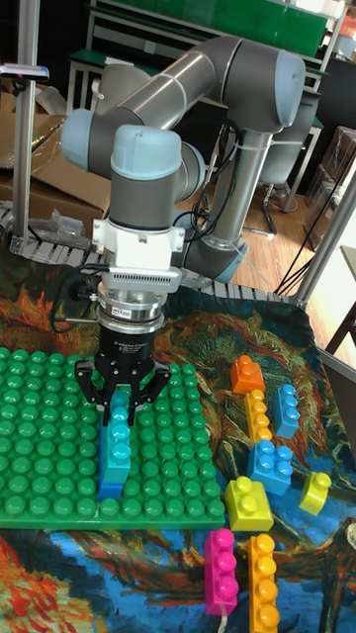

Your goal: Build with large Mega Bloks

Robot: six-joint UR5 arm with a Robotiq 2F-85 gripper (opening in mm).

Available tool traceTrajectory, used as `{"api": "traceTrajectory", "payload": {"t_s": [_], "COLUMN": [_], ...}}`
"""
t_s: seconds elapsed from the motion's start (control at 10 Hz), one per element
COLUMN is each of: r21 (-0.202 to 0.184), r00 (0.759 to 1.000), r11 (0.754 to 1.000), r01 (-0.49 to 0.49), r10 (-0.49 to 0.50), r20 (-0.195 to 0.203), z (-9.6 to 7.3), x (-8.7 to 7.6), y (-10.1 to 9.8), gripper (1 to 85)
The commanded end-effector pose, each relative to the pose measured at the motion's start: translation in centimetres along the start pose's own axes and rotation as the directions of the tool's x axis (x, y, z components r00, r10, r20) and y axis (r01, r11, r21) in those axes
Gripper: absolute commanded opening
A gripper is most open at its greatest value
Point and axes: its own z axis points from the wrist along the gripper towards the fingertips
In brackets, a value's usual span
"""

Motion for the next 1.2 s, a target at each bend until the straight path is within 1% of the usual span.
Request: {"api": "traceTrajectory", "payload": {"t_s": [0.0,0.4,0.5,0.6,0.7,0.8,0.9,1.1], "r21": [-0.006,-0.003,0.015,0.038,0.037,0.033,0.031,0.015], "r00": [1.0,1.0,0.999,0.998,0.998,0.996,0.996,0.994], "r11": [1.0,1.0,0.999,0.998,0.997,0.996,0.996,0.994], "r01": [0.008,0.025,0.035,0.055,0.07,0.086,0.089,0.107], "r10": [-0.008,-0.025,-0.035,-0.055,-0.07,-0.086,-0.089,-0.107], "r20": [0.014,0.012,0.003,-0.007,-0.005,0.004,0.003,-0.001], "z": [0.1,0.3,0.1,-0.4,-0.5,-0.6,-0.8,-1.3], "x": [-0.2,0.0,0.1,0.1,-0.1,-0.4,-0.4,-0.3], "y": [-0.1,-0.1,-0.4,-0.9,-0.8,-0.6,-0.6,-0.8], "gripper": [1.3,1.3,1.3,15.7,35.7,46.0,49.3,52.7]}}
